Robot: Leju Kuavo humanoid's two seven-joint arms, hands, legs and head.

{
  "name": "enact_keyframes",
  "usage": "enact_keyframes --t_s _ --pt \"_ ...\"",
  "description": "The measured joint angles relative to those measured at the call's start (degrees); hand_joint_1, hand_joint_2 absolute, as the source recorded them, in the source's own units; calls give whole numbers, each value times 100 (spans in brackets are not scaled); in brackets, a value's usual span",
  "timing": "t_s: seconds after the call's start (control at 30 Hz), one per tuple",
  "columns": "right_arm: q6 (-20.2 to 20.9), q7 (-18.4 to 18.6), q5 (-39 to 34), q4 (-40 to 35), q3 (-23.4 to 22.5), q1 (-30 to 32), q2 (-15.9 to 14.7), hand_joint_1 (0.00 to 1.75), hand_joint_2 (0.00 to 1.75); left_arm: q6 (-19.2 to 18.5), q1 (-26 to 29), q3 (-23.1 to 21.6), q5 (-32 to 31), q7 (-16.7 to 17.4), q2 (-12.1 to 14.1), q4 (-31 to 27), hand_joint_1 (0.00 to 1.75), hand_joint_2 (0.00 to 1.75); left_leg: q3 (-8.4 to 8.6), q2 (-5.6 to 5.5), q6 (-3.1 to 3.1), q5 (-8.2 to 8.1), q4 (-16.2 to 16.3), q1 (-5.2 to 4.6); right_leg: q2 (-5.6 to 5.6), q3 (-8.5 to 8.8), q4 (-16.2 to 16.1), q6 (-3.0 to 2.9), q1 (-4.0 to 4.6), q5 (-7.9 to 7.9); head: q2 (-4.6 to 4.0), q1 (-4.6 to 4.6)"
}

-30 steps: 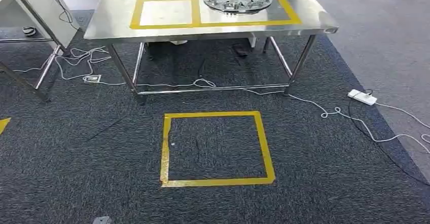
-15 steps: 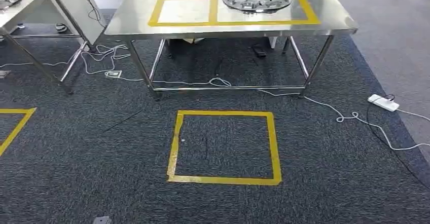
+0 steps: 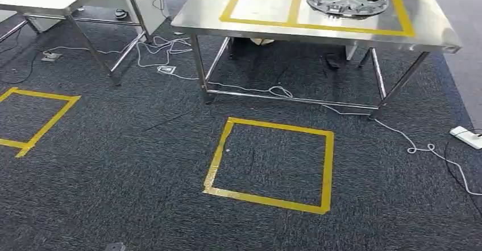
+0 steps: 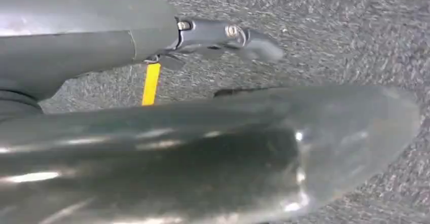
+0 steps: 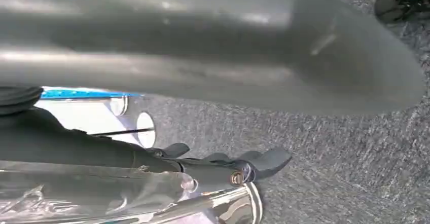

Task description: Take the parts from the cabinet and place them on the table.

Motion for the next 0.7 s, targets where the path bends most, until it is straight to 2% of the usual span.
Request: enact_keyframes --t_s 0.03,0.07,0.1,0.13,0.17,0.2,0.23,0.27,0.3,0.33,0.37,0.4,0.43,0.47,0.53,0.57,0.6,0.67,0.7 --pt "-9 -9 0 0 0 -7 0 0 0 0 13 0 0 0 4 0 0 0 18 -69 58 36 -36 25 -8 17 0 50 -11 -21 0 -15" --pt "-22 -9 -2 0 0 -13 0 0 0 0 27 2 2 0 7 0 0 0 13 -111 90 58 -43 48 306 -21 79 100 -29 -104 0 26" --pt "-39 -9 -9 0 -2 -2 0 0 0 4 22 4 7 0 7 -2 0 0 -2 -166 124 74 -43 51 549 -132 336 99 -40 -302 0 48" --pt "-44 -9 -18 0 -2 13 0 0 0 4 0 4 7 0 2 -2 0 0 -22 -215 151 85 -43 47 673 -360 851 100 -39 -578 0 61" --pt "-44 -9 -53 0 -13 24 0 0 0 0 -9 4 7 0 -2 -2 0 0 -40 -289 169 95 -42 35 723 -617 1387 106 -33 -810 0 70" --pt "-44 -15 -94 0 -28 35 0 0 0 0 -5 4 7 0 -2 0 0 0 -46 -324 175 98 -40 25 739 -812 1771 102 -30 -929 0 76" --pt "-42 -28 -120 0 -48 39 0 0 0 -2 4 4 7 0 -4 0 0 0 -44 -347 177 99 -40 20 741 -901 1900 97 -29 -899 0 79" --pt "-37 -52 -144 0 -70 36 0 0 0 -2 16 4 7 0 -4 0 0 0 -36 -349 176 99 -37 19 740 -848 1726 86 -28 -719 0 78" --pt "-28 -81 -164 0 -81 29 0 0 0 -4 19 4 9 -2 -4 0 0 0 -24 -347 173 97 -36 20 729 -675 1298 76 -30 -438 0 81" --pt "-20 -105 -188 0 -81 25 -2 0 0 -4 17 4 9 -7 -7 0 0 0 -7 -335 161 90 -35 22 686 -416 725 62 -32 -136 0 85" --pt "-20 -125 -197 0 -83 19 -4 0 0 -7 14 4 9 -13 -7 0 0 0 4 -324 131 77 -28 16 535 -191 248 48 -30 74 0 85" --pt "-20 -135 -201 0 -89 -1 -2 0 0 -9 13 4 15 -20 -4 0 0 0 -4 -303 93 58 11 -40 388 -147 61 33 4 19 0 96" --pt "-20 -146 -203 0 -94 -13 -2 0 0 -9 15 4 22 -20 -4 0 0 0 -12 -292 75 64 5 -42 501 -152 65 -26 -11 47 0 72" --pt "-22 -157 -205 0 -105 -13 -2 0 0 -9 18 4 24 -26 -4 0 0 0 -11 -253 54 75 -7 -41 521 -187 70 -43 -3 54 0 57" --pt "-26 -190 -205 0 -118 6 -2 0 0 -9 17 4 35 -37 -7 0 0 0 1 -183 -14 77 -27 -24 595 -215 42 -126 4 88 0 66" --pt "-31 -201 -205 0 -120 6 0 0 0 -9 16 4 52 -44 -7 -2 0 0 -18 -219 -61 16 24 -12 619 -179 24 -170 -30 121 0 63" --pt "-48 -216 -197 -2 -122 4 -4 0 0 -9 17 4 59 -52 -7 0 0 0 -108 -270 -96 -192 238 -12 654 -199 24 -203 -37 143 0 42" --pt "-55 -232 -194 -7 -125 -1 -9 0 0 -9 22 4 61 -55 -7 0 0 0 -486 -294 -139 -684 1120 18 734 -238 25 -224 -42 166 0 41" --pt "-53 -234 -194 -7 -127 3 -9 0 0 -9 26 4 61 -55 -9 0 0 0 -689 -295 -153 -852 1568 30 783 -253 27 -218 -42 176 0 42"
